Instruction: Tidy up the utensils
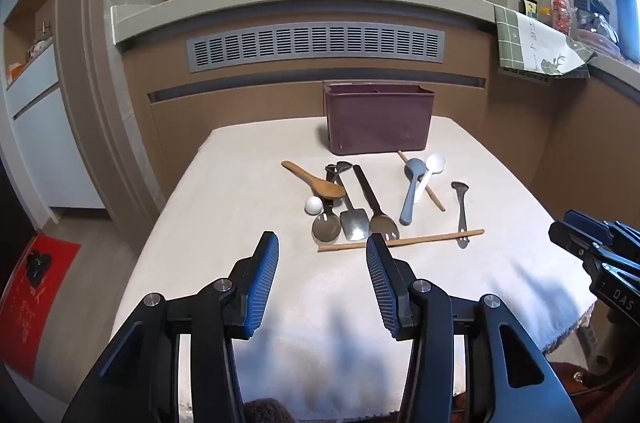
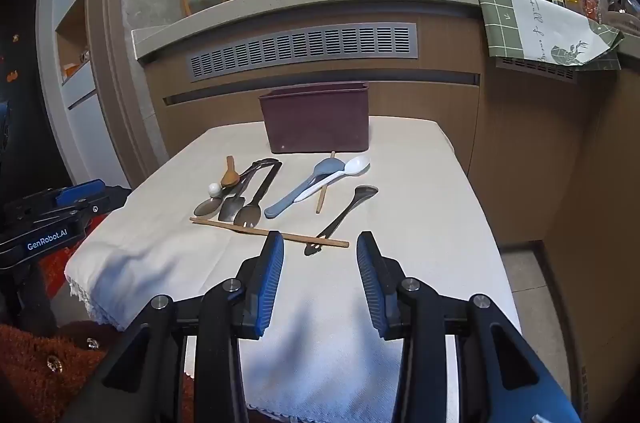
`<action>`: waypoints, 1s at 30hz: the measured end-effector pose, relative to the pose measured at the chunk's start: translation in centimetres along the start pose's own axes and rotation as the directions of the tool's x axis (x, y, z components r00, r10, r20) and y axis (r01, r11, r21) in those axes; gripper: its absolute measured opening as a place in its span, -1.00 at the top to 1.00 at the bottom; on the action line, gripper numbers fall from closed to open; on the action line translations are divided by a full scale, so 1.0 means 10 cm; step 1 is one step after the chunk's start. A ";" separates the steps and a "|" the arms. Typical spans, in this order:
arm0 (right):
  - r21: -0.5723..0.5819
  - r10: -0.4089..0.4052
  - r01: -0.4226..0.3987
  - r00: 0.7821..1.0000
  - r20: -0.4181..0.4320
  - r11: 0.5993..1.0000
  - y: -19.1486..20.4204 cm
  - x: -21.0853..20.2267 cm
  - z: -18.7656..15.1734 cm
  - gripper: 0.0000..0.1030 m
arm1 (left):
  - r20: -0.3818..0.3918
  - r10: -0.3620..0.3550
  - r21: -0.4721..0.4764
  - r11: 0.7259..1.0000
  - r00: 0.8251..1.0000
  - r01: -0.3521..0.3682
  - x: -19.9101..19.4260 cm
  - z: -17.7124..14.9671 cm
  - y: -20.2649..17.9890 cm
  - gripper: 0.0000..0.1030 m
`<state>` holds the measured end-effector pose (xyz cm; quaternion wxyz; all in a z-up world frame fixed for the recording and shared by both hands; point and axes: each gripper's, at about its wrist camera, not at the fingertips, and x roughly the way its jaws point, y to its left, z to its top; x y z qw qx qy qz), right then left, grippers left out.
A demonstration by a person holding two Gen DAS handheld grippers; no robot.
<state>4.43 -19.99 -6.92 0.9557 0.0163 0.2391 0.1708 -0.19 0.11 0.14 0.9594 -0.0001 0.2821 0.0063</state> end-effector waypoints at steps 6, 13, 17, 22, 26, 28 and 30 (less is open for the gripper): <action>-0.021 -0.011 0.011 1.000 -0.001 1.000 -0.02 -0.03 0.06 0.29 | 0.015 0.013 0.004 1.000 1.000 -0.013 -0.04 -0.03 -0.06 0.09; -0.032 -0.019 0.018 1.000 -0.006 0.999 0.03 -0.01 0.02 0.29 | -0.005 0.012 -0.001 1.000 1.000 -0.012 -0.01 -0.01 -0.03 0.09; -0.028 -0.017 0.017 1.000 -0.010 0.999 0.03 0.01 0.01 0.29 | -0.006 0.011 -0.002 1.000 1.000 -0.011 -0.05 -0.01 -0.02 0.09; -0.024 -0.015 0.015 1.000 -0.016 1.000 0.02 0.03 0.00 0.29 | -0.010 0.010 -0.005 1.000 1.000 -0.010 -0.02 -0.01 -0.02 0.09; -0.023 -0.015 0.014 1.000 -0.020 1.000 0.02 0.04 0.00 0.29 | -0.011 0.009 -0.005 1.000 1.000 -0.009 -0.03 -0.02 -0.02 0.09; -0.023 -0.015 0.014 1.000 -0.025 1.000 0.02 0.05 0.00 0.29 | -0.011 0.010 -0.005 1.000 1.000 -0.010 -0.02 -0.02 -0.02 0.09; -0.021 -0.014 0.014 1.000 -0.026 1.000 0.02 0.05 0.00 0.29 | -0.013 0.009 -0.007 1.000 1.000 -0.009 -0.02 -0.02 -0.02 0.09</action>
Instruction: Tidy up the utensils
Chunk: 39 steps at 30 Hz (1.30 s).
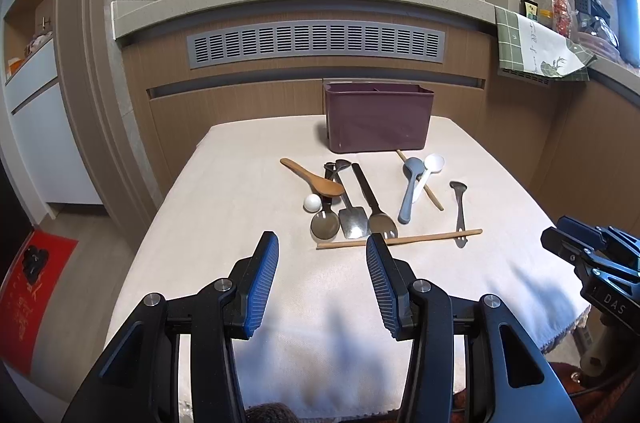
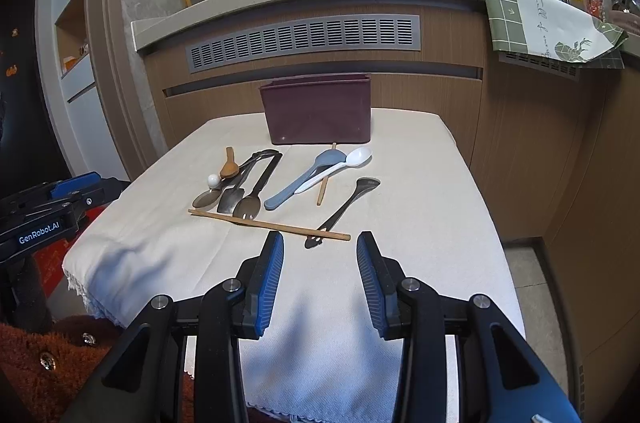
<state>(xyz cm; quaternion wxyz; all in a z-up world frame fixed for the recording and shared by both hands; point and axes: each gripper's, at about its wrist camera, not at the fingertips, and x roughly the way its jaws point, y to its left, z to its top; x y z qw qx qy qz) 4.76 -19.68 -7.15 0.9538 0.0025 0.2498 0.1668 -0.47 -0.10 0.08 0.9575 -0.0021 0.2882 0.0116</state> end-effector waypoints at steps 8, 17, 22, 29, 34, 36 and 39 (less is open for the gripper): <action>0.000 0.000 0.000 1.000 -0.003 1.000 0.00 0.00 -0.01 0.29 | -0.002 -0.001 -0.001 1.000 1.000 0.001 -0.01 -0.01 0.00 0.09; 0.001 0.002 -0.002 1.000 -0.006 1.000 -0.01 0.02 -0.03 0.29 | -0.005 -0.003 -0.003 1.000 1.000 0.003 -0.02 -0.02 0.00 0.09; 0.002 0.002 -0.002 1.000 -0.008 1.000 -0.01 0.02 -0.03 0.29 | -0.005 -0.004 -0.002 1.000 1.000 0.004 -0.01 -0.02 0.00 0.09; 0.003 0.003 -0.003 1.000 -0.014 1.000 -0.01 0.03 -0.05 0.29 | -0.006 -0.003 -0.003 1.000 1.000 0.003 -0.02 -0.02 0.00 0.09; 0.004 0.003 -0.003 1.000 -0.017 1.000 -0.01 0.04 -0.06 0.29 | -0.005 -0.003 -0.003 1.000 1.000 0.003 -0.01 -0.01 0.01 0.09; 0.004 0.003 -0.003 1.000 -0.019 1.000 -0.01 0.04 -0.05 0.29 | -0.006 -0.005 -0.003 1.000 1.000 0.005 -0.01 -0.01 0.01 0.09; 0.005 0.001 -0.001 1.000 -0.023 1.000 -0.01 0.04 -0.05 0.29 | -0.006 -0.006 -0.004 1.000 1.000 0.006 -0.01 -0.02 0.01 0.09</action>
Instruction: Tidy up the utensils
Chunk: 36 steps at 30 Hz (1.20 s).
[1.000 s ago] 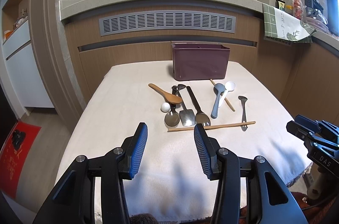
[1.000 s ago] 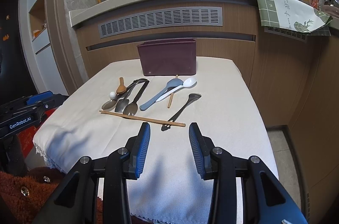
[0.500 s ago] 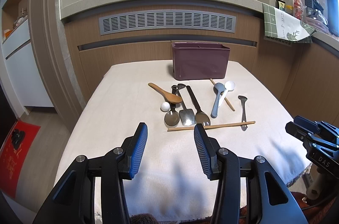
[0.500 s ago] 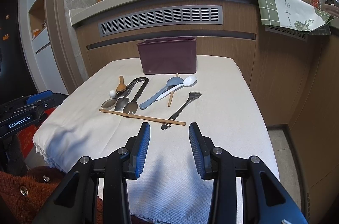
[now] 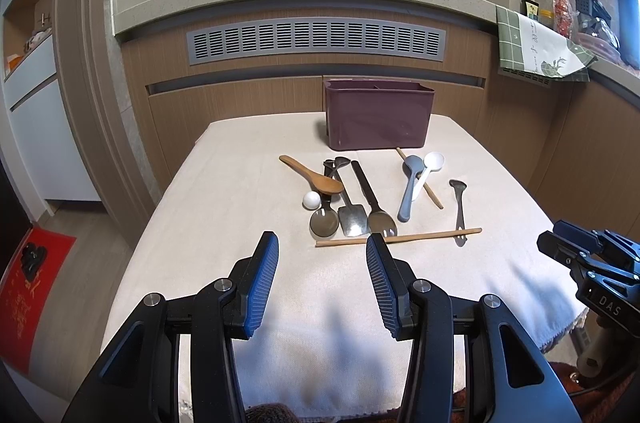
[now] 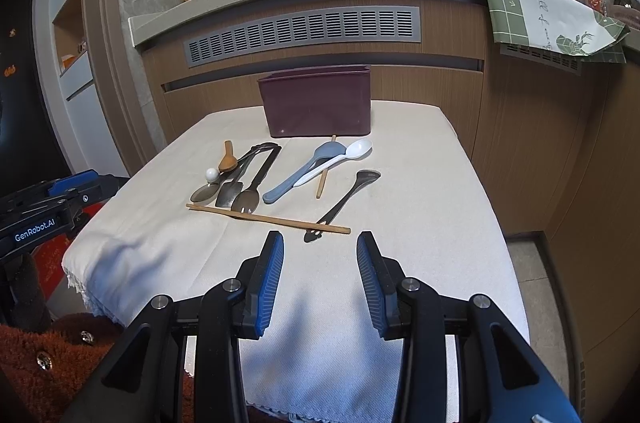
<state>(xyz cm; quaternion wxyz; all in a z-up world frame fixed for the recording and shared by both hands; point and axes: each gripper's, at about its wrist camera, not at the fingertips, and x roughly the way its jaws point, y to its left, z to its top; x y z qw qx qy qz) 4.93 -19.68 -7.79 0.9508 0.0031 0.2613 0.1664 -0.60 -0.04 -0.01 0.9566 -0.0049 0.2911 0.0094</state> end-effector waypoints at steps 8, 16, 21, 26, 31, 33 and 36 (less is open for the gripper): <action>0.000 0.000 0.000 1.000 -0.004 1.000 0.00 0.00 0.01 0.29 | -0.001 -0.002 -0.003 1.000 1.000 0.002 -0.01 -0.03 -0.02 0.09; 0.001 0.001 -0.001 1.000 -0.005 1.000 0.00 0.00 0.01 0.29 | -0.009 -0.011 -0.008 1.000 1.000 0.011 0.01 -0.02 -0.02 0.09; 0.000 0.001 -0.001 1.000 -0.006 1.000 0.00 0.00 0.02 0.29 | -0.036 -0.047 -0.010 0.999 0.998 0.046 0.08 0.02 -0.02 0.09; -0.010 0.003 -0.003 1.000 -0.018 1.000 -0.03 0.05 0.08 0.29 | -0.052 -0.085 -0.019 0.996 0.995 0.084 0.24 0.14 0.05 0.09; -0.028 0.017 -0.018 0.999 -0.031 0.999 -0.13 0.19 0.22 0.29 | -0.046 -0.098 -0.029 0.995 0.994 0.097 0.47 0.25 0.17 0.09; -0.043 0.034 -0.036 0.998 -0.052 0.998 -0.16 0.30 0.27 0.29 | -0.044 -0.095 -0.036 0.995 0.994 0.094 0.56 0.28 0.21 0.09; -0.055 0.056 -0.061 0.994 -0.092 0.997 -0.18 0.49 0.35 0.29 | -0.037 -0.102 -0.052 0.994 0.994 0.100 0.71 0.34 0.26 0.09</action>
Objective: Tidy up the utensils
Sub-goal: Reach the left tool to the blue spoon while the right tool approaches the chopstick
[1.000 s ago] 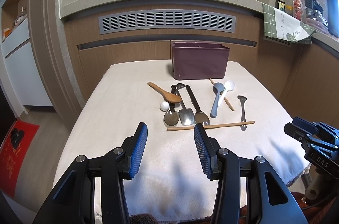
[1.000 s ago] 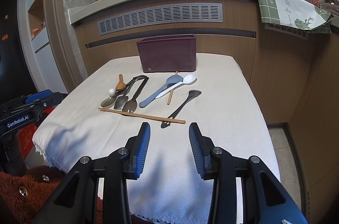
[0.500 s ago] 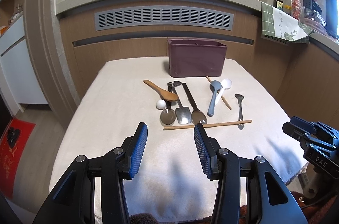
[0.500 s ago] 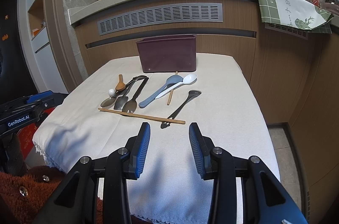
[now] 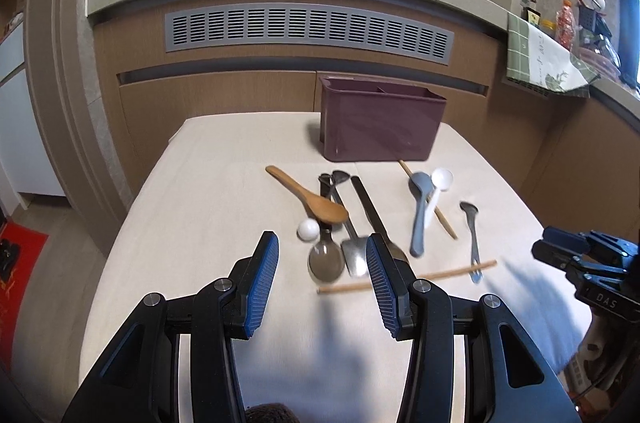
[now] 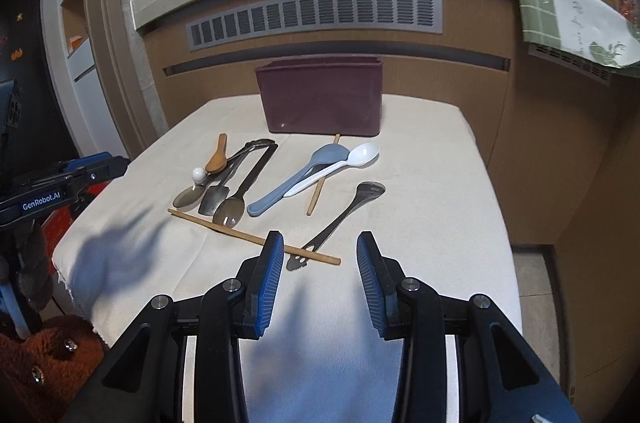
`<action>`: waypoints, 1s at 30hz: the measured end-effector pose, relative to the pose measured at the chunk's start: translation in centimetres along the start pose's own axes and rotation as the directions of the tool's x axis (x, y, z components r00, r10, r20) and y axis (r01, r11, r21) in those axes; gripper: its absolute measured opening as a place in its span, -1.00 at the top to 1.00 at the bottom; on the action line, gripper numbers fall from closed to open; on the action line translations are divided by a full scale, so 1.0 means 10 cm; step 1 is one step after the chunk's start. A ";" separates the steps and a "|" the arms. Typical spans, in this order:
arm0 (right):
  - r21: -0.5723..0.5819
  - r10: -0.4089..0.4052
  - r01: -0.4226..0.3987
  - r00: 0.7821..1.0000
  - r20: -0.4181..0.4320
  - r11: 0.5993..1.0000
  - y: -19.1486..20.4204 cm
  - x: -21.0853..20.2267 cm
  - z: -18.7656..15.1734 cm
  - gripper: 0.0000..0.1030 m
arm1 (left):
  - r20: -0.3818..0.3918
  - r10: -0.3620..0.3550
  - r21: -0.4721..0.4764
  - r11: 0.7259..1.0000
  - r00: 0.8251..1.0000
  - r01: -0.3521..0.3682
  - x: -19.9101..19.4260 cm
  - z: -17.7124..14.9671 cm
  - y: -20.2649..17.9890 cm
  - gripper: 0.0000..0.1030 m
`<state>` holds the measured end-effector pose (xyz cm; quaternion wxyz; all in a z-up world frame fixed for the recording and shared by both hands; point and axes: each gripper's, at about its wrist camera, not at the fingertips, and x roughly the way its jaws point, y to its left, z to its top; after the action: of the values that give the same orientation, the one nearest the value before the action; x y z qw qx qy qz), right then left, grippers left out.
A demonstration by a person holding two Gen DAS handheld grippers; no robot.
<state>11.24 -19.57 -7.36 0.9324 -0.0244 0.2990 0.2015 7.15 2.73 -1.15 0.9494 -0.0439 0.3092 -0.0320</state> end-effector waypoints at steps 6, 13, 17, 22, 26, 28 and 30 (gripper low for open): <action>0.018 0.012 -0.011 0.999 -0.050 1.000 -0.12 0.44 0.27 0.29 | -0.012 -0.003 -0.063 0.998 1.000 0.002 0.30 0.18 0.10 0.09; 0.049 0.019 -0.012 0.989 -0.146 0.999 -0.19 1.12 0.59 0.32 | -0.021 0.001 -0.098 0.995 1.000 -0.003 0.59 0.35 0.19 0.09; 0.067 0.012 0.001 0.981 -0.194 0.998 -0.19 1.45 0.73 0.34 | -0.027 0.006 -0.103 0.995 1.000 -0.009 0.73 0.43 0.21 0.09; 0.033 0.003 0.003 0.986 -0.168 0.999 -0.12 1.58 0.86 0.47 | -0.065 -0.072 -0.052 0.996 0.995 0.068 0.92 0.48 0.03 0.09; 0.043 -0.027 0.034 0.986 -0.163 0.998 -0.29 1.52 0.92 0.49 | -0.150 -0.196 0.025 0.979 0.969 0.202 1.23 0.53 -0.30 0.09; 0.068 -0.061 0.073 0.986 -0.154 0.995 -0.45 1.43 0.91 0.49 | -0.197 -0.229 0.050 0.969 0.953 0.243 1.37 0.54 -0.46 0.09; 0.093 -0.101 0.114 0.986 -0.136 0.989 -0.62 1.30 0.88 0.49 | -0.234 -0.239 0.077 0.962 0.942 0.263 1.49 0.53 -0.61 0.09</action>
<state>28.12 -19.05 -7.99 0.9205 -0.0069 0.3673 0.1334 22.09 -4.31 -4.93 0.8979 -0.0281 0.4032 -0.1743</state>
